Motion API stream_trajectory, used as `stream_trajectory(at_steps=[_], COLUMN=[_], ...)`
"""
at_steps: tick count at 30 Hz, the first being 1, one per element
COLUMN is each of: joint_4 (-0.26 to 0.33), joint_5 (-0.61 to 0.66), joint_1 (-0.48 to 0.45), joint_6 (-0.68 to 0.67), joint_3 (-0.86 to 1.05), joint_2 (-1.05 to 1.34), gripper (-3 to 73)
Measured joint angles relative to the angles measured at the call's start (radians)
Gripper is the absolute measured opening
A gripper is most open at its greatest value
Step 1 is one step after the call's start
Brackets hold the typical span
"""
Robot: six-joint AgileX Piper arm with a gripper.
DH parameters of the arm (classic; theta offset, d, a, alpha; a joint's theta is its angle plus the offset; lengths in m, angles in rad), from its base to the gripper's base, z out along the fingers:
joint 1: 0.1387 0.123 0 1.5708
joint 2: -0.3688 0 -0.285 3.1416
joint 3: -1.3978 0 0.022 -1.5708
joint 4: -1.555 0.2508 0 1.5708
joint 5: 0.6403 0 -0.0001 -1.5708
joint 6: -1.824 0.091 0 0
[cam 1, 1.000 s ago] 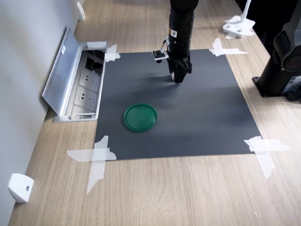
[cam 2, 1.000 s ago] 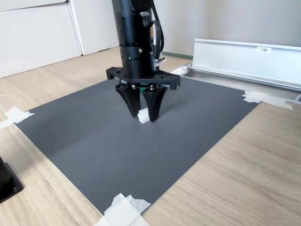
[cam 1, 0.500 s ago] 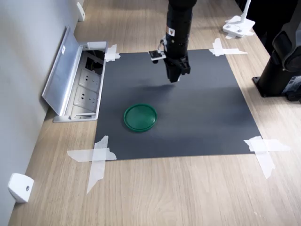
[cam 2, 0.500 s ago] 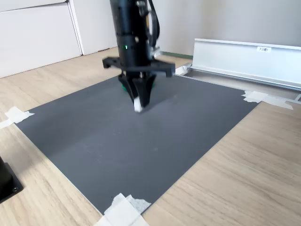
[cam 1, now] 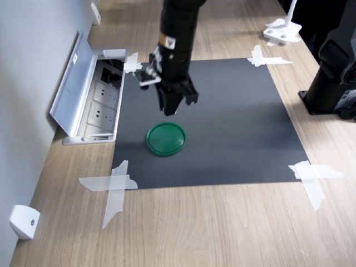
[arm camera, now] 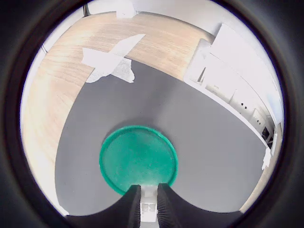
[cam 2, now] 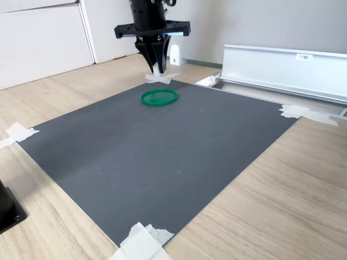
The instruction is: Grasp a white terminal and put it on the green lid.
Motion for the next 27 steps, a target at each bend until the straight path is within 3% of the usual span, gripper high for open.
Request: stream_trajectory(at_steps=[12,16,21,27], joint_4=[0.002,0.01,0.017,0.017], joint_5=[-0.026,-0.029,-0.037,-0.068], joint_1=[0.0,0.0,0.0,0.0], joint_6=[-0.016,-0.043,-0.07,-0.064], joint_3=[-0.018,-0.018,-0.018,-0.018], joint_2=[-0.096,-0.096,-0.098,-0.098], gripper=[9.1,13.9,30.7,58.9])
